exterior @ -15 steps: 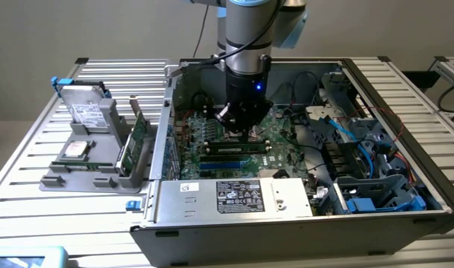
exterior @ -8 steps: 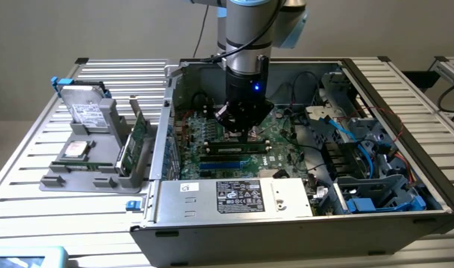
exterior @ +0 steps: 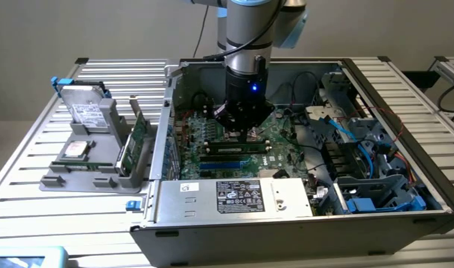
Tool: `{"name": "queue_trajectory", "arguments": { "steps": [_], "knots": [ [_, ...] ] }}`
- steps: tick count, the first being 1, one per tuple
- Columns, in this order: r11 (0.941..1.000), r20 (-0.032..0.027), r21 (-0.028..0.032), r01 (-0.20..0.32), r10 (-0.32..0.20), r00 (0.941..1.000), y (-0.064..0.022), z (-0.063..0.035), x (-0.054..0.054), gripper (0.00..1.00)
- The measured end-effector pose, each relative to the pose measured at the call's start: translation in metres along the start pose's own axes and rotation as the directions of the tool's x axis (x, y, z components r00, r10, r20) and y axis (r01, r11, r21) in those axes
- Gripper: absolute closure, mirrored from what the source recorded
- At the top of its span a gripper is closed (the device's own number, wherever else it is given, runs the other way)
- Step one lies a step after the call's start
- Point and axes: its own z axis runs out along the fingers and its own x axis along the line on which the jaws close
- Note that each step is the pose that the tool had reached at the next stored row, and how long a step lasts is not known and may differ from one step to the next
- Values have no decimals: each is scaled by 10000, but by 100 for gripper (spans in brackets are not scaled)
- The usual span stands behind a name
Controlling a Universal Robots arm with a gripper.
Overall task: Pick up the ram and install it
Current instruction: 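Press down the ram until it locks into place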
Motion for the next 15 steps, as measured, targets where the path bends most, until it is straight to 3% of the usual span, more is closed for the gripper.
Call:
{"name": "queue_trajectory", "arguments": {
  "steps": [5,13,15],
  "knots": [
    [9977,-46,-5,-674,674,9977,0,0,0,89],
    [9853,-113,-6,-1709,1709,9852,0,0,0,89],
    [9848,-115,-3,-1735,1735,9848,0,0,0,89]
  ]
}}
